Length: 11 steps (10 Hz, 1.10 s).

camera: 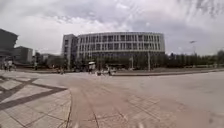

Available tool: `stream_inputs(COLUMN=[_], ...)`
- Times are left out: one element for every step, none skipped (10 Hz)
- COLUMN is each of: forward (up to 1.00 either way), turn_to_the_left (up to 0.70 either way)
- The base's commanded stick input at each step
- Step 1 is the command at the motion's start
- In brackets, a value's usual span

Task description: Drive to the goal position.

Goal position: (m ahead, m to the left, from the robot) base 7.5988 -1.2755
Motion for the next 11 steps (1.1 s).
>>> stream_inputs(forward=[0.7,0.7,0.7,0.7,0.7,0.7,0.7,0.7,0.7,0.7,0.7], turn_to_the_left=[0.14,0.14,0.14,0.14,0.14,0.14,0.14,0.14,0.14,0.14,0.14])
